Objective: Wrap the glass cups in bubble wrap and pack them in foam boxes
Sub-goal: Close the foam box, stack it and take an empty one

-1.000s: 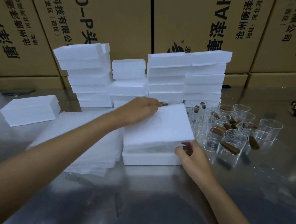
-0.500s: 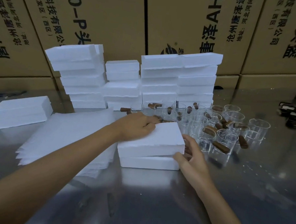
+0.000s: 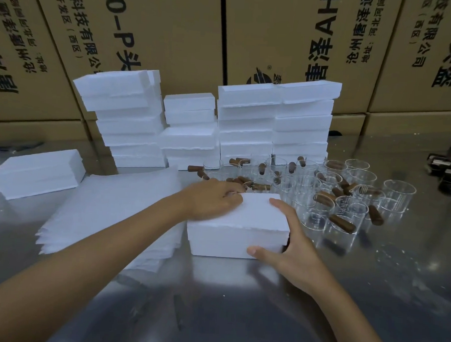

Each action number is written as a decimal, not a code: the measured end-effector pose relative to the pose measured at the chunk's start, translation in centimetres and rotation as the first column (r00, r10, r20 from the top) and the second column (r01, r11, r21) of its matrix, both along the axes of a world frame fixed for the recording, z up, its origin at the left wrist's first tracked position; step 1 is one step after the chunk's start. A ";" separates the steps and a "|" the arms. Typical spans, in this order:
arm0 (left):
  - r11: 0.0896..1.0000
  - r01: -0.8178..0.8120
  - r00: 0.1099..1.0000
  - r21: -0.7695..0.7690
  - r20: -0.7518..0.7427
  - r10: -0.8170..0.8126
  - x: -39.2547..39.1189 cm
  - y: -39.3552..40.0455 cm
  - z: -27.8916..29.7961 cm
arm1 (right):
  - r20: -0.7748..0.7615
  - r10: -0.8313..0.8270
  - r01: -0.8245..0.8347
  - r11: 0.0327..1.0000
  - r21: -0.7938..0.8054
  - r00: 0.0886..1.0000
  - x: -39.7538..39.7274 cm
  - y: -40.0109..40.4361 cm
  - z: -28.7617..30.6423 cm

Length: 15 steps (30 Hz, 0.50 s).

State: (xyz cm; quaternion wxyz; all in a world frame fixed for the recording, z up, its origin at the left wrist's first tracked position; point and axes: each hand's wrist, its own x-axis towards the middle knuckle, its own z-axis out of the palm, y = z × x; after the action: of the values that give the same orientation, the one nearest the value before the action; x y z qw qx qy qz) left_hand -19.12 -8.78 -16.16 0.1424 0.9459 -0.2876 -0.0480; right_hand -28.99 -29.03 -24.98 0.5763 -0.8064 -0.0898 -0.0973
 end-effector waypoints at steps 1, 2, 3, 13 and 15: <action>1.000 -0.024 0.999 -0.016 -0.038 0.024 -0.2 0.2 -0.1 | -0.002 0.019 -0.019 1.000 0.011 1.000 0.1 -0.2 0.0; 0.998 -0.035 0.997 -0.044 -0.066 0.032 -0.4 0.4 -0.2 | -0.007 0.040 -0.040 0.999 0.016 0.999 0.3 -0.3 0.1; 0.997 -0.033 0.996 -0.069 -0.084 0.028 -0.6 0.6 -0.2 | -0.016 0.059 -0.058 0.998 0.015 0.998 0.4 -0.5 0.2; 0.990 0.061 0.991 -0.130 -0.113 -0.076 -2.7 0.4 0.1 | -0.024 0.008 -0.009 0.999 -0.038 1.000 -1.4 -0.9 0.3; 0.976 0.080 0.997 -0.205 0.026 -0.076 -3.4 0.3 0.2 | 0.009 -0.031 0.031 0.999 0.009 0.999 -1.5 -0.9 0.4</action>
State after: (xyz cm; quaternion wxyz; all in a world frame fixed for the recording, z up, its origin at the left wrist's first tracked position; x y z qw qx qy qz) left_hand -22.51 -8.47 -15.96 0.2348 0.9144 -0.3293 -0.0151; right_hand -30.50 -29.94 -24.59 0.5778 -0.8048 -0.0794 -0.1102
